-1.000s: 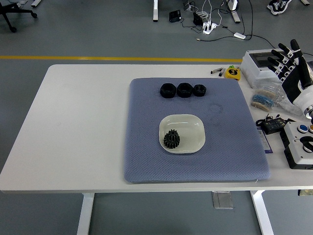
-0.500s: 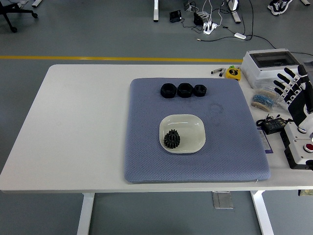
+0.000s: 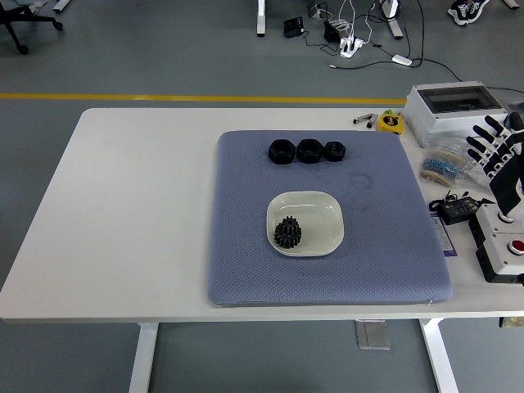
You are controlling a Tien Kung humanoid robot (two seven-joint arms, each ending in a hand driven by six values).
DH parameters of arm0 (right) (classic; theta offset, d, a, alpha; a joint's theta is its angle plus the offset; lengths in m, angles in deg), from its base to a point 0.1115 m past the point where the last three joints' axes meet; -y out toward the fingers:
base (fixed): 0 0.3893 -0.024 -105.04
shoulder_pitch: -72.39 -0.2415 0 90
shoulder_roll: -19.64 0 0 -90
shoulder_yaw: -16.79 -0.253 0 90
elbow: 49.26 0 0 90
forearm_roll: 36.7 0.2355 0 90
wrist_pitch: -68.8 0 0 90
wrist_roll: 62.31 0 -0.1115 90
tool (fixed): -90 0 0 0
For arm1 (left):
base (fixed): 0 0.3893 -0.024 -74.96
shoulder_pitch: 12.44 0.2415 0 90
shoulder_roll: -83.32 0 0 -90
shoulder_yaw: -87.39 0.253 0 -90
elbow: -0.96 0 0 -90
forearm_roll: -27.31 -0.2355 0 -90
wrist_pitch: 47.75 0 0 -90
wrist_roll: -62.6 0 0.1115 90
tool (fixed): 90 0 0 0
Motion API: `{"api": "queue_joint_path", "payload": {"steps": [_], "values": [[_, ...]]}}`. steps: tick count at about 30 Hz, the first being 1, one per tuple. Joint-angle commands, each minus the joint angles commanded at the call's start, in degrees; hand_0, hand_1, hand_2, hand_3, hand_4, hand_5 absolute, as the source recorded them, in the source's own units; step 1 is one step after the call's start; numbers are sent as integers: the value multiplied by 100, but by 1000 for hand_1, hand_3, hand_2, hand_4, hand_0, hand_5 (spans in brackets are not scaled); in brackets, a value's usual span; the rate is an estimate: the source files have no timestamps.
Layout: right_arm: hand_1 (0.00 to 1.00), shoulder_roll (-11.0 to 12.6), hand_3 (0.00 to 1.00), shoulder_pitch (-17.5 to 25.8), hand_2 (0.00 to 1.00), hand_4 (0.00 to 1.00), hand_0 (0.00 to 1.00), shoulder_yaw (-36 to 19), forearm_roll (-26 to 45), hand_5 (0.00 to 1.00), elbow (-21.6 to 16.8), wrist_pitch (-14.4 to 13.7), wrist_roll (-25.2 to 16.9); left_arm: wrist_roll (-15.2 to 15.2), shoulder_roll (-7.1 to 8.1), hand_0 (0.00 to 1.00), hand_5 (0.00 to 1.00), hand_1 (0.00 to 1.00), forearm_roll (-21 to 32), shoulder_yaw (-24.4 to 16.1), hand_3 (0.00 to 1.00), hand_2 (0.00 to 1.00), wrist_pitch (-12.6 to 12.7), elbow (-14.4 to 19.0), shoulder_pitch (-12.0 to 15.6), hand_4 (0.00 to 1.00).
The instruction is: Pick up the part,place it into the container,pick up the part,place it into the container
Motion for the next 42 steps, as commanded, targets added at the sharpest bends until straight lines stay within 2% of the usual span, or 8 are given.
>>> {"api": "queue_joint_path", "payload": {"steps": [30,42], "values": [[861,-38,880,56,862,998,944,-75,87,946,-1,16,31,6,-6,756,702,780,-38,-19,719,804,4,-2,-5,750],[859,-47,871,75,860,998,934,-59,73,947,-28,185,46,12,-18,756,702,779,-57,-47,718,804,20,-8,-2,750]]}}
